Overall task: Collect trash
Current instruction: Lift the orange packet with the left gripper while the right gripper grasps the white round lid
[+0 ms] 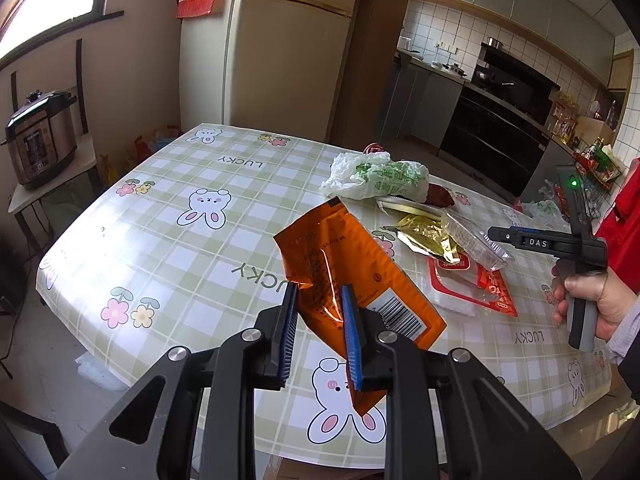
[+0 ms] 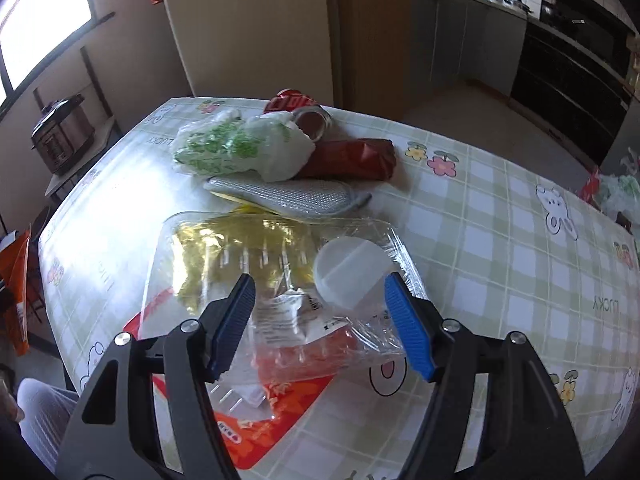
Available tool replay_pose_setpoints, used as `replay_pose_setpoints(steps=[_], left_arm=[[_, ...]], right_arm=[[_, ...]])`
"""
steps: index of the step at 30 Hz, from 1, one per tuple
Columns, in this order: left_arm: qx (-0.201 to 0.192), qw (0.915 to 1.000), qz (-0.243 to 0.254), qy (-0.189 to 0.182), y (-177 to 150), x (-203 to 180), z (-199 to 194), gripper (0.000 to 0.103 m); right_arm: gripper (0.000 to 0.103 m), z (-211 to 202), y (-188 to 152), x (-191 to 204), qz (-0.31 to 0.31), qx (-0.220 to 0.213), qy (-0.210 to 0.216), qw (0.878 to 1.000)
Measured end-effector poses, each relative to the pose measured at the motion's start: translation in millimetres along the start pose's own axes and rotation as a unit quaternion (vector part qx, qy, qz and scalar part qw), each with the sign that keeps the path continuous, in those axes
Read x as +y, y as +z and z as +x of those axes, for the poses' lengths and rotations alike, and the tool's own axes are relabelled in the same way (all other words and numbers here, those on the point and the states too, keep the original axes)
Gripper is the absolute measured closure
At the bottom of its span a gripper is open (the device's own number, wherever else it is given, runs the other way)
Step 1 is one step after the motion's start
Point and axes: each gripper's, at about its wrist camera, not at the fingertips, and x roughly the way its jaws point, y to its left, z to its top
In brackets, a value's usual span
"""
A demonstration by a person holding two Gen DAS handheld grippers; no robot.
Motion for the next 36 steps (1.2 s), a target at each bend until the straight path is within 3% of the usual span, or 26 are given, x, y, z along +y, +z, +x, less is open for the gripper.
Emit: replay_pose_setpoints(steps=[8,14,20,26,32,36], left_arm=[[0.011,0.9999,-0.002,-0.005,-1,-2,14,0.081],[0.013,0.9999,-0.001,-0.009,-1,-3,18,0.081],[0.012,0.9999,-0.002,-0.009,-1,-2,19,0.081],[0.007,0.9999,-0.001,-0.009,1,-4,13,0.081],[-0.005,0.9999,0.008,-0.014,7,-8,-3,0.081],[-0.015,0.9995,0.020,-0.017,10,-12,-22,0.081]], right_arm=[[0.035,43,-2,-34,0.132,0.033,0.011,0.991],[0.035,54,-4,-42,0.176,0.037,0.006,0.984],[0.037,49,0,-31,0.139,0.029,-0.006,0.990],[0.037,23,0,-7,0.067,-0.014,-0.034,0.997],[0.037,-20,-3,14,0.028,-0.068,-0.023,0.997],[0.037,-74,-13,36,0.010,-0.116,0.005,0.993]])
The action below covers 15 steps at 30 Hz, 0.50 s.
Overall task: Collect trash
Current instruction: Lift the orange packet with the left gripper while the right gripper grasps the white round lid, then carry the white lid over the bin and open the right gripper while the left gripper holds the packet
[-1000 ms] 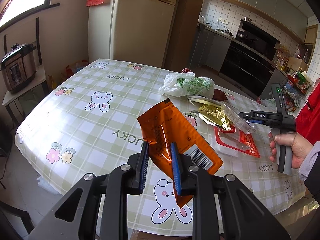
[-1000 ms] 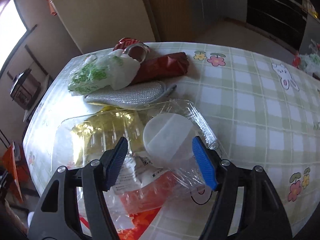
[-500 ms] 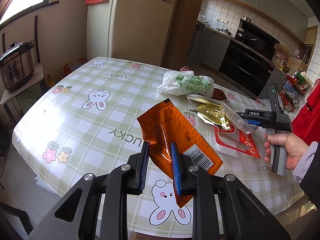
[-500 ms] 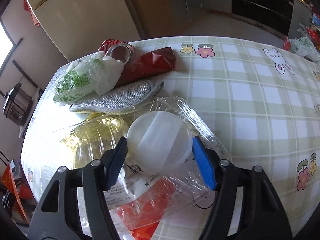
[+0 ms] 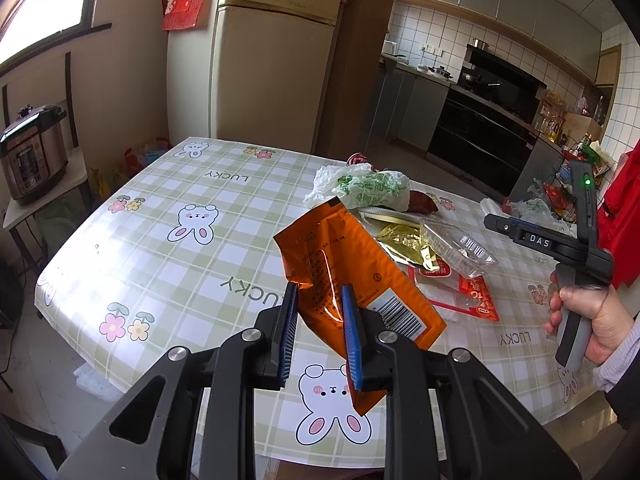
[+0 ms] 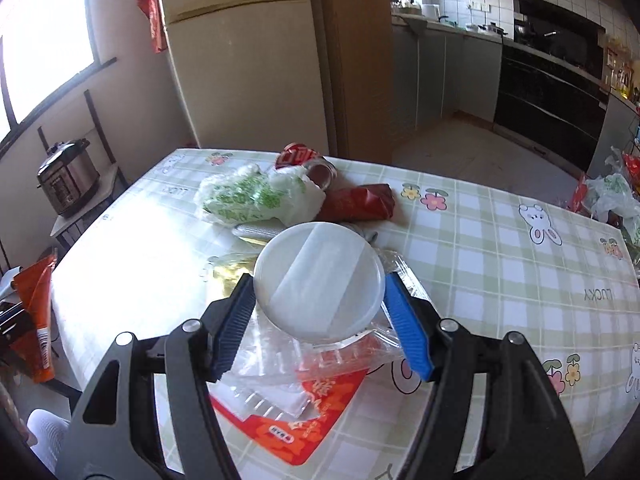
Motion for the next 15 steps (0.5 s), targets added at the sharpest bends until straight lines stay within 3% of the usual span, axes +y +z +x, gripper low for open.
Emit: replay_pose_setpoints(steps=[8,15], left_arm=[[-0.014,0.9999,0.006,0.000,-4,2,-46,0.081],[-0.028,0.9995,0.016,-0.005,-20,-4,-94,0.081]], right_arm=[[0.037,-99,-22,47,-0.028,-0.060,0.036,0.997],[0.037,-171,-57,78,-0.029,-0.086,0.055,0.994]])
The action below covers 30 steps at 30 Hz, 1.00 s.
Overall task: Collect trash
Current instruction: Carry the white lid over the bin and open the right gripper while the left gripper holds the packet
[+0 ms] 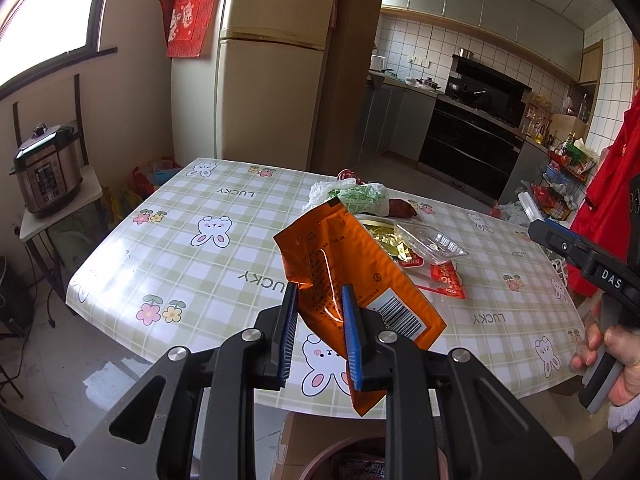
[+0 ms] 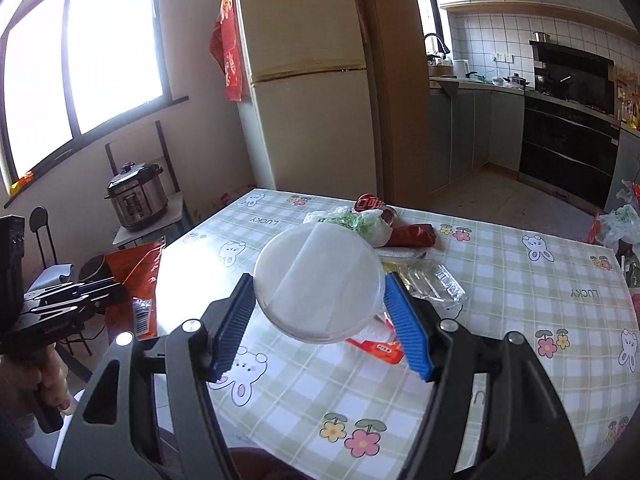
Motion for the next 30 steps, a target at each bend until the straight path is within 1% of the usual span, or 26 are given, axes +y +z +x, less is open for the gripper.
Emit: replay_pose_setpoints(steps=[5,9,15,22,26,30], left_arm=[[-0.012,0.9999,0.003,-0.004,-14,-3,-38,0.081],[-0.020,0.9997,0.008,-0.012,-29,-5,-62,0.081],[-0.013,0.9995,0.018,-0.022,-54,-9,-83,0.081],[-0.021,0.9992,0.024,-0.026,-75,-6,-106,0.081],[-0.026,0.9992,0.017,-0.025,-79,-1,-116,0.081],[-0.034,0.9989,0.018,-0.025,-79,0,-123,0.081]], right_arm=[[0.036,-44,-24,27,-0.012,-0.011,0.003,1.000],[0.037,-71,-44,44,-0.017,-0.016,0.004,1.000],[0.036,-103,-71,66,-0.018,-0.023,0.007,1.000],[0.036,-127,-95,95,-0.036,-0.022,0.016,0.999],[0.036,-126,-105,112,-0.055,-0.009,0.024,0.998],[0.036,-122,-108,126,-0.065,-0.001,0.037,0.997]])
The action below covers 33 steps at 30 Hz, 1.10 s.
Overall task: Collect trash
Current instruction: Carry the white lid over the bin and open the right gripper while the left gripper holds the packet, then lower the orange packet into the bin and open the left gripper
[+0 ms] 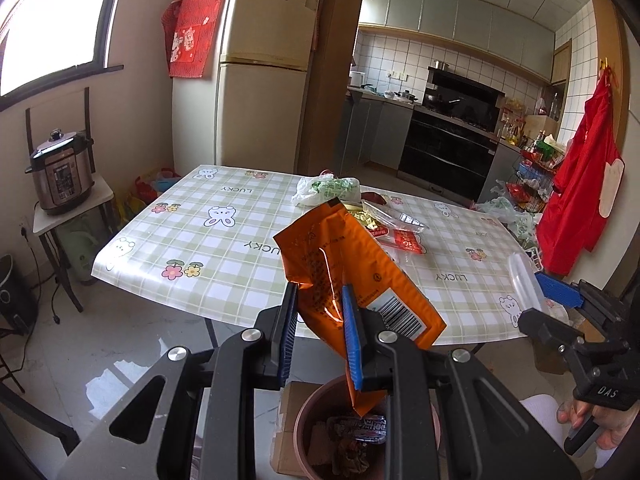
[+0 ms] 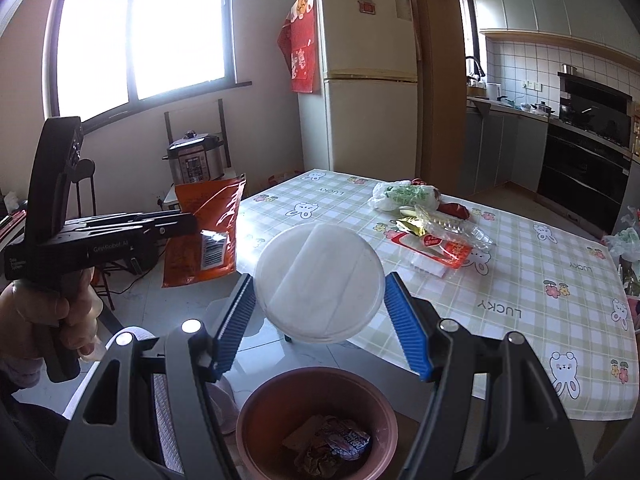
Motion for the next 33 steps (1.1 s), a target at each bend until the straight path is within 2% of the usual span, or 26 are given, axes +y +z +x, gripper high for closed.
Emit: replay_pose_setpoints(steps=[7,8,9,12,21,26,33], left_arm=[[-0.004,1.0000,-0.005,0.004,4,5,0,0.081],[-0.003,1.0000,-0.006,0.004,4,6,1,0.081],[-0.002,1.0000,-0.008,0.005,4,7,2,0.081],[0.000,0.9999,-0.008,0.006,1,4,3,0.081],[0.006,1.0000,-0.002,0.001,1,-1,8,0.081],[0.009,0.9999,0.006,-0.008,0,-6,7,0.081],[0.013,0.9995,0.022,-0.019,-3,-19,8,0.081]], right_arm=[[0.035,9,1,12,-0.013,0.013,0.018,1.000],[0.034,11,1,12,-0.011,0.017,0.017,1.000],[0.025,12,1,12,-0.009,0.018,0.016,1.000],[0.018,14,-1,9,-0.005,0.017,0.016,1.000],[0.009,7,3,-9,0.015,0.003,-0.024,1.000],[0.008,-3,7,-20,0.031,-0.010,-0.052,0.998],[0.007,-13,8,-33,0.041,-0.021,-0.070,0.996]])
